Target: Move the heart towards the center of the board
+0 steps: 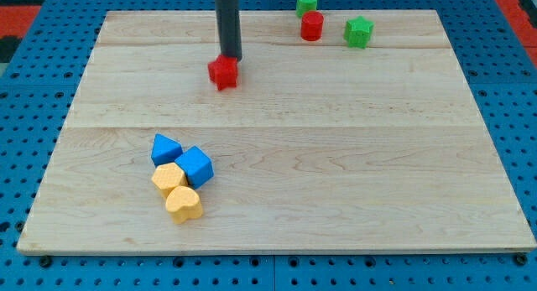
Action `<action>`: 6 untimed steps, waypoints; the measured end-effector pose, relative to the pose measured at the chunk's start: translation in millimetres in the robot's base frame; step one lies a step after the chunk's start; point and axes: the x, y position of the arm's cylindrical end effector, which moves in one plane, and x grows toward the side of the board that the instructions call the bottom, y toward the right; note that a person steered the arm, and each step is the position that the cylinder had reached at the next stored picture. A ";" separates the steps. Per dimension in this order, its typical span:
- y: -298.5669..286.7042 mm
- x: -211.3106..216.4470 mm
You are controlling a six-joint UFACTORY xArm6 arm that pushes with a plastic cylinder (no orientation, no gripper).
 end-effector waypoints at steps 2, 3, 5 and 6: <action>-53.5 107.8; -53.5 84.2; -125.8 221.9; -76.9 249.7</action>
